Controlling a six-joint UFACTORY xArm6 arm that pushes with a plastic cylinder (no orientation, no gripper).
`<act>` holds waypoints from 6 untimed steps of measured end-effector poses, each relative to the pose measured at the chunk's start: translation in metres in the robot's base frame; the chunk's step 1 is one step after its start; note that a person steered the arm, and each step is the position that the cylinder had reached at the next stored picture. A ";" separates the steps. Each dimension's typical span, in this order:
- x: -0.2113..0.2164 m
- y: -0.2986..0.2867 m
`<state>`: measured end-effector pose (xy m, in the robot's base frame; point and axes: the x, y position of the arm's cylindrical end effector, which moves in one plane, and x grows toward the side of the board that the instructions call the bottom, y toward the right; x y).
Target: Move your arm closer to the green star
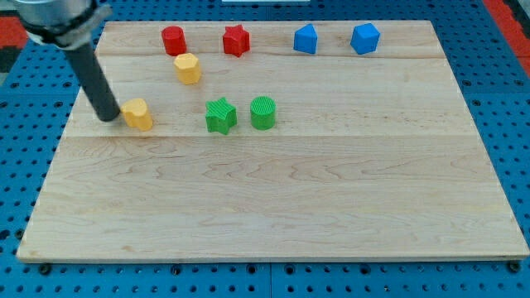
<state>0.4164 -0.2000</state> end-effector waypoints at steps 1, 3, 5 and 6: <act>0.022 0.011; 0.051 0.124; 0.027 0.122; 0.041 0.114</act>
